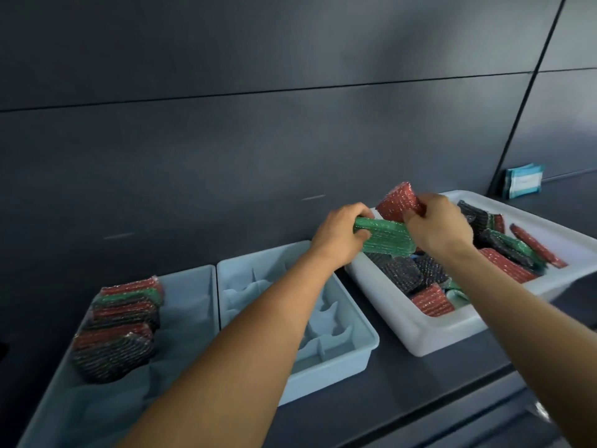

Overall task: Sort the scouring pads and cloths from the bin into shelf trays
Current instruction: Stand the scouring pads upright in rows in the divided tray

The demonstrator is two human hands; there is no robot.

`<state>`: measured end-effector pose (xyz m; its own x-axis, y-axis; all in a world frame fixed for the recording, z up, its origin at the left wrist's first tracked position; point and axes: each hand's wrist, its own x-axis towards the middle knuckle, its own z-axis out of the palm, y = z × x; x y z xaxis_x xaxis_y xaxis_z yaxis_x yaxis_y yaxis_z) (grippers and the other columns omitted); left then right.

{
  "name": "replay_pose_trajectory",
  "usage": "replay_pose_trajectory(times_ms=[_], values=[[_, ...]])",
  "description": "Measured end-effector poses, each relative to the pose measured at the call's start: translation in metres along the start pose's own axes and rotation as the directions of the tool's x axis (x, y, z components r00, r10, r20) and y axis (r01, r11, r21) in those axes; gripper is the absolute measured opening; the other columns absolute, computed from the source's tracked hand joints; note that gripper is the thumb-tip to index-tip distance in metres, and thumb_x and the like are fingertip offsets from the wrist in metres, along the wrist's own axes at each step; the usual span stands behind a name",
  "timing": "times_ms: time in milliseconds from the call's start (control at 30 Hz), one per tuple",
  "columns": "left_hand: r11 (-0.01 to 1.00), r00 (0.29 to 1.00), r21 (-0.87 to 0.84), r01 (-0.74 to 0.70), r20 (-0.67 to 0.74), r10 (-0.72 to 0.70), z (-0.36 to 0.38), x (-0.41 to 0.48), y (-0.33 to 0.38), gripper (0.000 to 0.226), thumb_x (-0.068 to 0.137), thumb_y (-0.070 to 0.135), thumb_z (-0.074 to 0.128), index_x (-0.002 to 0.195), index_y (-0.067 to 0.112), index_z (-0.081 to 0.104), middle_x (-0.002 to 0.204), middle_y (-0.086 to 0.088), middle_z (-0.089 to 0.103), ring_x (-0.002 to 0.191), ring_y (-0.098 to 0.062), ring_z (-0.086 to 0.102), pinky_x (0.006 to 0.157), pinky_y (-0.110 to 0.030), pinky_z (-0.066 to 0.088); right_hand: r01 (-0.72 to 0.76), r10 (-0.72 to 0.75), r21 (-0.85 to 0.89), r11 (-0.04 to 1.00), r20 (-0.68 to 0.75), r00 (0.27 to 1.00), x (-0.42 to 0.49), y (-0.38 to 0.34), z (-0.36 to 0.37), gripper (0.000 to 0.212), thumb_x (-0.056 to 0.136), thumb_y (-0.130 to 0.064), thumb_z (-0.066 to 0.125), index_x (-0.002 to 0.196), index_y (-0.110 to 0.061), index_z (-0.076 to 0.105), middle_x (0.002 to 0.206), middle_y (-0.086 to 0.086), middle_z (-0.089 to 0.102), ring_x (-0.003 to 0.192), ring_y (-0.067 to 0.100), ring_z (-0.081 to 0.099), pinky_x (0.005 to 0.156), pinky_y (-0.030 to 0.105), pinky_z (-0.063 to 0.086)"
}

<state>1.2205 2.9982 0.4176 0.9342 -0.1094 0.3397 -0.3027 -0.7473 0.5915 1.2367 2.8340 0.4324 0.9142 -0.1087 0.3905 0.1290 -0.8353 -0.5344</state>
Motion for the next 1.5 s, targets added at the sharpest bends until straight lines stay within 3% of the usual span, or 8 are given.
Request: replay_pose_trajectory(times_ms=[200,467,733,967,1067,1233,1400,1500], values=[[0.989,0.991,-0.149,-0.023,-0.137,0.002,-0.019,-0.038,-0.012,0.021,0.088,0.013,0.067,0.107,0.022,0.066,0.088,0.015,0.059,0.079,-0.009,0.053,0.076,-0.026,0.044,0.13,-0.12,0.255,0.958,-0.051,0.991,-0.019,-0.007,-0.002,0.013,0.089,-0.016,0.054,0.078,-0.008,0.054,0.074,0.011,0.059,0.068,0.032,0.056,0.063,0.04,0.048],[0.977,0.961,-0.208,0.051,-0.256,-0.105,-0.086,-0.124,-0.059,0.026,0.088,0.018,0.069,0.094,0.042,0.06,0.087,0.029,0.063,0.071,0.005,0.056,0.072,-0.023,0.048,0.296,-0.312,0.427,0.855,-0.033,0.949,-0.047,-0.063,0.01,0.013,0.092,-0.014,0.057,0.087,-0.003,0.06,0.085,0.013,0.061,0.079,0.031,0.057,0.074,0.044,0.05],[0.942,0.874,-0.247,0.228,-0.376,-0.309,-0.188,-0.244,-0.14,0.028,0.086,0.008,0.07,0.098,0.033,0.066,0.092,0.008,0.071,0.078,-0.006,0.066,0.073,-0.018,0.051,0.311,-0.445,0.595,0.741,0.089,0.891,-0.1,-0.139,0.063,0.004,0.091,-0.014,0.062,0.087,-0.015,0.062,0.075,-0.003,0.063,0.068,0.013,0.057,0.067,0.031,0.047],[0.937,0.872,-0.101,0.336,-0.343,-0.349,-0.223,-0.293,-0.189,0.031,0.085,0.003,0.07,0.098,0.031,0.067,0.093,0.002,0.071,0.078,-0.016,0.064,0.074,-0.025,0.05,0.311,-0.532,0.663,0.681,0.155,0.832,-0.146,-0.191,0.096,0.007,0.091,-0.01,0.061,0.095,-0.007,0.065,0.085,0.001,0.067,0.082,0.018,0.062,0.074,0.029,0.05],[0.913,0.869,0.002,0.408,-0.308,-0.388,-0.217,-0.298,-0.199,0.032,0.085,0.01,0.072,0.095,0.039,0.064,0.089,0.001,0.07,0.073,-0.02,0.062,0.07,-0.032,0.05,0.305,-0.55,0.681,0.666,0.171,0.817,-0.158,-0.201,0.106,0.004,0.091,-0.01,0.061,0.094,-0.011,0.064,0.084,-0.005,0.065,0.079,0.009,0.06,0.07,0.022,0.048],[0.902,0.868,0.156,0.403,-0.378,-0.322,-0.203,-0.29,-0.205,0.025,0.084,0.011,0.071,0.103,0.026,0.069,0.103,0.015,0.066,0.085,-0.005,0.057,0.075,-0.02,0.04,0.274,-0.554,0.695,0.664,0.212,0.805,-0.173,-0.209,0.119,0.008,0.092,-0.012,0.061,0.095,-0.019,0.063,0.085,-0.013,0.063,0.079,0.0,0.058,0.063,0.006,0.042],[0.869,0.908,0.32,0.377,-0.313,-0.279,-0.193,-0.285,-0.211,0.023,0.084,0.016,0.072,0.104,0.026,0.07,0.113,0.011,0.069,0.092,-0.016,0.067,0.081,-0.027,0.049,0.264,-0.557,0.699,0.665,0.228,0.799,-0.183,-0.212,0.128,0.007,0.091,-0.011,0.062,0.095,-0.016,0.065,0.085,-0.009,0.065,0.079,0.006,0.059,0.066,0.012,0.045],[0.805,0.91,0.434,0.405,-0.273,-0.311,-0.191,-0.286,-0.216,0.023,0.087,0.024,0.071,0.109,0.027,0.068,0.118,0.011,0.064,0.102,-0.015,0.062,0.09,-0.029,0.04,0.236,-0.549,0.698,0.676,0.264,0.793,-0.187,-0.21,0.132,0.009,0.091,-0.012,0.063,0.097,-0.019,0.064,0.085,-0.01,0.065,0.08,0.003,0.059,0.065,0.012,0.043]])
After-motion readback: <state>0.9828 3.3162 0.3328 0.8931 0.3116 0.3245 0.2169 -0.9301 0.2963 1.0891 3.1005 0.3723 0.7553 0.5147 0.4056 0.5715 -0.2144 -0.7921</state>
